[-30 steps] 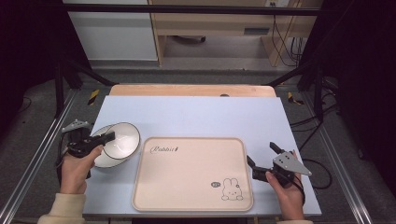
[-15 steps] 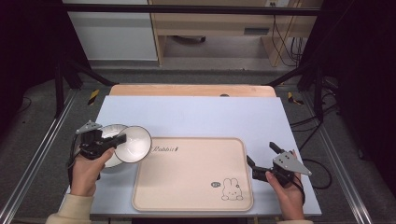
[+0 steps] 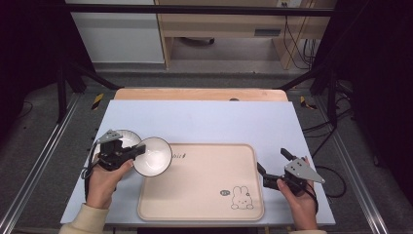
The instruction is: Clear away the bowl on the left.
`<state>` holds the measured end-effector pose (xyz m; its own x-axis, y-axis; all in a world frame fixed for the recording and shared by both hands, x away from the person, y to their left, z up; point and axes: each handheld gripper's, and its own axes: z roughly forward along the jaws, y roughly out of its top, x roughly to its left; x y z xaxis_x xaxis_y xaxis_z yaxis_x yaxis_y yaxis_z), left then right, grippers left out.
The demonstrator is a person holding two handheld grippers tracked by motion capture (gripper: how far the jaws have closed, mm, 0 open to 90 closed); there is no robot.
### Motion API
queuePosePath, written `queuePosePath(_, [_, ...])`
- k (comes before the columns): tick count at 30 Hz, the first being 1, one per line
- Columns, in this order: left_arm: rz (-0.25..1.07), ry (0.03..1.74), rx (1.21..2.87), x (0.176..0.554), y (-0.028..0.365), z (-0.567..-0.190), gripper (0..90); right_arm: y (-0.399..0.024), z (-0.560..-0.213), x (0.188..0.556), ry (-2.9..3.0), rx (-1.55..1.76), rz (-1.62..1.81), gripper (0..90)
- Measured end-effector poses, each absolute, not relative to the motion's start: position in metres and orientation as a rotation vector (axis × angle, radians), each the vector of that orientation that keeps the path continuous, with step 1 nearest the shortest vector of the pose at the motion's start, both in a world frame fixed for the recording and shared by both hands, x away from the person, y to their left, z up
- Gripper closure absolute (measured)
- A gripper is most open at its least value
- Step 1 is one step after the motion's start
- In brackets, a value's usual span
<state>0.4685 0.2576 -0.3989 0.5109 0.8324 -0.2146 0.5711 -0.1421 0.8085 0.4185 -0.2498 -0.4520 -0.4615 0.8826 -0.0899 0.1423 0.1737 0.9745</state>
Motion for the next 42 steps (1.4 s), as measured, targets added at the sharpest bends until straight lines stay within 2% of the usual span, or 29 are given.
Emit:
queuePosePath(7, [0.333, 1.158, 1.844, 0.468, 0.248, -0.404, 81.9, -0.250, -0.452, 0.419, 1.753, 0.972, 1.346, 3.9])
queuePosePath(11, [0.267, 1.144, 1.825, 0.468, 0.241, -0.409, 81.9, -0.250, -0.452, 0.419, 1.751, 0.975, 1.347, 3.9])
queuePosePath(21, [0.270, 1.117, 1.894, 0.468, 0.219, -0.418, 81.9, -0.250, -0.452, 0.418, 1.743, 0.982, 1.347, 4.0])
queuePosePath(42, [0.202, 1.074, 1.930, 0.470, 0.183, -0.429, 81.9, -0.248, -0.453, 0.417, 1.756, 0.967, 1.340, 4.1])
